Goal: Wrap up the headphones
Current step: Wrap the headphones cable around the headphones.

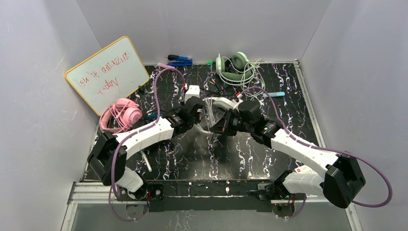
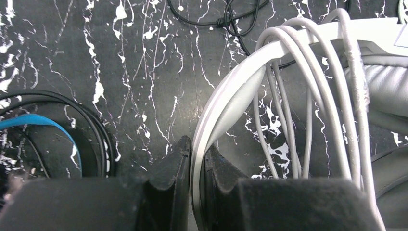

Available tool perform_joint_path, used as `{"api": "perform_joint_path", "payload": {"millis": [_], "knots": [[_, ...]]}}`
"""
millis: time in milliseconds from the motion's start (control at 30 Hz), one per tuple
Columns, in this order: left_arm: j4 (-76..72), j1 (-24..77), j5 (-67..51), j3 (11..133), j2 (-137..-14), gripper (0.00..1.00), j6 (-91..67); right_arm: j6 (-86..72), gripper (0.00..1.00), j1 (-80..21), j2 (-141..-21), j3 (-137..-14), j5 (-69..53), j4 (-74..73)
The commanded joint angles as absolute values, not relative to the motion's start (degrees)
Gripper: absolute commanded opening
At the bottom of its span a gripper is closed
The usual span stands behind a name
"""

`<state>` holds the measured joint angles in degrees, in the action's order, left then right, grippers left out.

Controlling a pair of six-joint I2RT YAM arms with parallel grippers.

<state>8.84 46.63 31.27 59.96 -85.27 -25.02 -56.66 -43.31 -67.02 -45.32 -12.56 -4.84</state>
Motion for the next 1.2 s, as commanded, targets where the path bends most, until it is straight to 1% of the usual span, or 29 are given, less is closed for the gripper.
{"api": "perform_joint_path", "payload": {"millis": [0,200,300,467,600,867,967,1033,1100,1167], "knots": [[5.79,48.26,26.01,56.87,-82.21,0.0,-29.65,-65.62,0.11,-42.8,-68.75,-48.08,-7.81,4.68],[4.99,48.84,22.37,54.99,-82.2,0.0,-32.95,-69.2,0.13,-42.81,-70.05,-48.16,-3.49,2.89],[4.98,49.04,21.12,54.36,-81.73,0.0,-34.2,-70.73,0.16,-42.8,-70.54,-48.82,0.47,0.14],[4.49,49.13,17.83,54.07,-81.71,0.0,-35.79,-73.33,0.19,-42.81,-72.5,-50.15,4.32,-5.55],[4.4,49.22,15.75,54.4,-81.53,0.0,-37.66,-75.83,0.32,-42.85,-74.26,-50.9,5.35,-6.6],[4.41,49.22,14.24,54.8,-81.21,0.0,-39.09,-73.7,0.33,-42.87,-76.04,-52.08,5.47,-6.74],[4.64,49.27,13.65,55.07,-81.38,0.0,-39.24,-72.78,0.43,-42.8,-76.72,-52.52,5.11,-7.28],[4.73,49.23,13.56,55.1,-81.26,0.0,-39.44,-72.15,0.53,-42.86,-77.03,-52.94,4.75,-7.66],[5.04,49.22,13.66,55.31,-81.15,0.0,-39.61,-71.11,0.55,-42.86,-77.08,-53.2,4.4,-7.84],[5.69,49.22,14.07,55.64,-81.12,0.0,-39.79,-69.88,0.54,-42.8,-76.9,-53.35,4.08,-7.92]]}}
